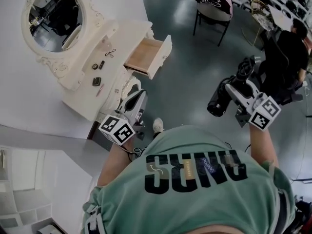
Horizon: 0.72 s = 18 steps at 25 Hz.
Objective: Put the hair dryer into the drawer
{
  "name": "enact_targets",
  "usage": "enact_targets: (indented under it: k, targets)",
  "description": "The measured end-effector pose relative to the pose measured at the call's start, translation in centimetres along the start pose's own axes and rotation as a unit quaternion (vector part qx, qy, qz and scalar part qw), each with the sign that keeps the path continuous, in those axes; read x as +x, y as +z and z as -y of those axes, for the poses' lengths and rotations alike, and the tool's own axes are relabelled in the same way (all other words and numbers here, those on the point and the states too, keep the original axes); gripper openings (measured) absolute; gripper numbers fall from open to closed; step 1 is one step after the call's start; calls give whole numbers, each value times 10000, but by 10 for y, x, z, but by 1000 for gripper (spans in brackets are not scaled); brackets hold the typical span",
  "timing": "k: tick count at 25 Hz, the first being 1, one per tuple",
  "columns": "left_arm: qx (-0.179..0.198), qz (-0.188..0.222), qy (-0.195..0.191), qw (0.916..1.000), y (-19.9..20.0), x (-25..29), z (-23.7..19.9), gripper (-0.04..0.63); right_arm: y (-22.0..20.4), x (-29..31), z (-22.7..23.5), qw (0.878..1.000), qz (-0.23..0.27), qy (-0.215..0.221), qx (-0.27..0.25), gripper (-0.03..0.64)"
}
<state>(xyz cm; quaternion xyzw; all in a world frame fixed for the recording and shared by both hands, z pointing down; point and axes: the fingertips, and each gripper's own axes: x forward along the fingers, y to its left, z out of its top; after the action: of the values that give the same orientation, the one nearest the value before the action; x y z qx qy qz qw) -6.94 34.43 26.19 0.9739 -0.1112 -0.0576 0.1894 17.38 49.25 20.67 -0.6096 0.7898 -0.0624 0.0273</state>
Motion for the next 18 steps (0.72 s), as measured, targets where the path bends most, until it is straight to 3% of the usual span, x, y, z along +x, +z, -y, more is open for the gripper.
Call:
enact_targets:
  k: [9,18]
  targets:
    - [132,-196,-614,9978,86,61,-173,8,36,182,28,9989,159,-436,6,153]
    - [-76,-249,-572,9980,118,83,-286,8,43,308,57,9992,48,-401,74,155]
